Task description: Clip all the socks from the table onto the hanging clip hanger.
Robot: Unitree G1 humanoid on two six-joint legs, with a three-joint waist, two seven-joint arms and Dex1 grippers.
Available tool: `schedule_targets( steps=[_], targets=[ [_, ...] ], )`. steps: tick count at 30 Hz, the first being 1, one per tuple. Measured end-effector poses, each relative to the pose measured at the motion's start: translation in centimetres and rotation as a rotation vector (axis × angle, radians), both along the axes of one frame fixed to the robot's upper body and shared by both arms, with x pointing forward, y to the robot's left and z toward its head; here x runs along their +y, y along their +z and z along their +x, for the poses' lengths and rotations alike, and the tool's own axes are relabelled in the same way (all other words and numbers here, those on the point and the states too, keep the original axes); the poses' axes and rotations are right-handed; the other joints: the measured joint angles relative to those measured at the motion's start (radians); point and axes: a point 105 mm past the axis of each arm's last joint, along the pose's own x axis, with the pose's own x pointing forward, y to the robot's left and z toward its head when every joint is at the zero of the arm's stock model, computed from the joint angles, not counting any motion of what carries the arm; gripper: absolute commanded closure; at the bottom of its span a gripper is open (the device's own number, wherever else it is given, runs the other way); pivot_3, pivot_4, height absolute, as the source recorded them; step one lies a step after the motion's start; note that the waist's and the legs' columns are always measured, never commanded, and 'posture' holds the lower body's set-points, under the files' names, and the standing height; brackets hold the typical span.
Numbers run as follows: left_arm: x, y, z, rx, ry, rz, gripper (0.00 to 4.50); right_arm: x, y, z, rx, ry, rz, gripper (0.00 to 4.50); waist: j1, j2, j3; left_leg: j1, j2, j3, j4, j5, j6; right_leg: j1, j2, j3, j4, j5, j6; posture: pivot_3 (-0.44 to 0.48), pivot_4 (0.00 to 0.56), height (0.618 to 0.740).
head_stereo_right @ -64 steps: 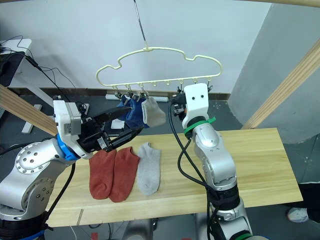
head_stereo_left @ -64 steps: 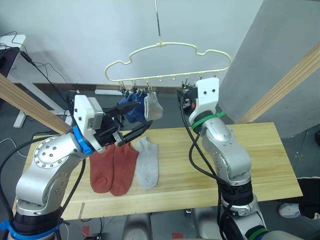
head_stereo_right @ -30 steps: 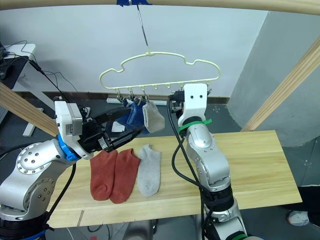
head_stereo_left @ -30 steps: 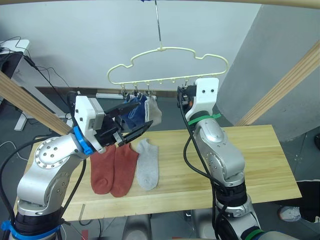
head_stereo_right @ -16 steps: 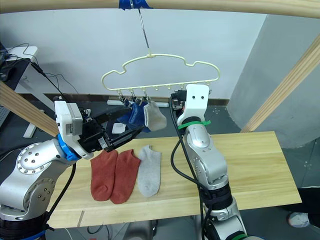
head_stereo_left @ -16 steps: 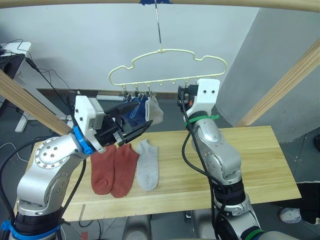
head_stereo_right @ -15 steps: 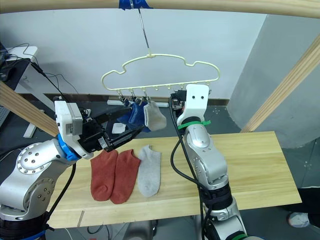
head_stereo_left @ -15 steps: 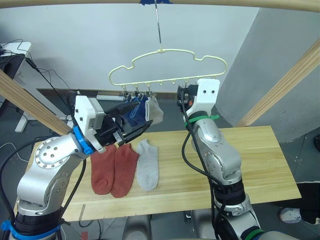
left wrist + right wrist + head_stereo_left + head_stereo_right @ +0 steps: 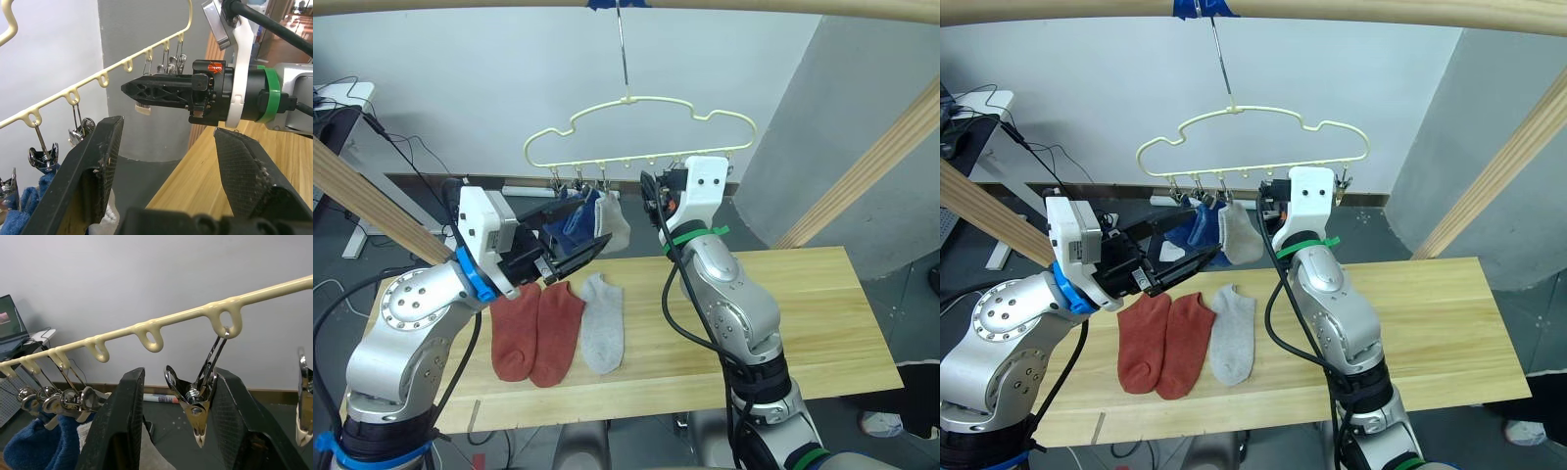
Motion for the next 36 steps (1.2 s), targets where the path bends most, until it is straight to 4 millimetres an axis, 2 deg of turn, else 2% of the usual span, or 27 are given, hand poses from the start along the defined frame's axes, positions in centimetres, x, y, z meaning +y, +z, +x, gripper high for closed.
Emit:
schedule_targets(
  steps=[14, 17, 20, 22, 36],
  targets=[
    [0.08, -0.05, 0.04, 0.001, 0.013, -0.005, 1.24, -0.15, 0.84, 0.2, -0.054, -0.01, 0.032, 2.52, 0.0, 0.0, 0.0, 0.0, 0.0, 0.0, 0.0, 0.0, 0.0, 0.0, 0.0, 0.0, 0.0, 0.0, 0.0, -0.013, 0.24, 0.74],
    [0.11, -0.07, 0.05, 0.002, 0.017, -0.006, 1.24, -0.14, 0.95, 0.2, -0.058, -0.01, 0.033, 3.08, 0.0, 0.0, 0.0, 0.0, 0.0, 0.0, 0.0, 0.0, 0.0, 0.0, 0.0, 0.0, 0.0, 0.0, 0.0, -0.013, 0.241, 0.74],
    [0.15, -0.21, 0.03, 0.007, 0.019, -0.006, 1.24, -0.19, 0.85, 0.28, -0.053, -0.013, 0.032, 4.0, 0.0, 0.0, 0.0, 0.0, 0.0, 0.0, 0.0, 0.0, 0.0, 0.0, 0.0, 0.0, 0.0, 0.0, 0.0, -0.014, 0.241, 0.74],
    [0.15, -0.22, 0.03, 0.007, 0.019, -0.006, 1.24, -0.2, 0.84, 0.3, -0.053, -0.014, 0.032, 4.29, 0.0, 0.0, 0.0, 0.0, 0.0, 0.0, 0.0, 0.0, 0.0, 0.0, 0.0, 0.0, 0.0, 0.0, 0.0, -0.014, 0.242, 0.74],
    [0.42, -0.97, 0.08, 0.044, 0.048, -0.017, 1.24, -0.24, 0.86, 0.32, -0.054, -0.017, 0.031, 4.29, 0.0, 0.0, 0.0, 0.0, 0.0, 0.0, 0.0, 0.0, 0.0, 0.0, 0.0, 0.0, 0.0, 0.0, 0.0, -0.017, 0.242, 0.74]
  ],
)
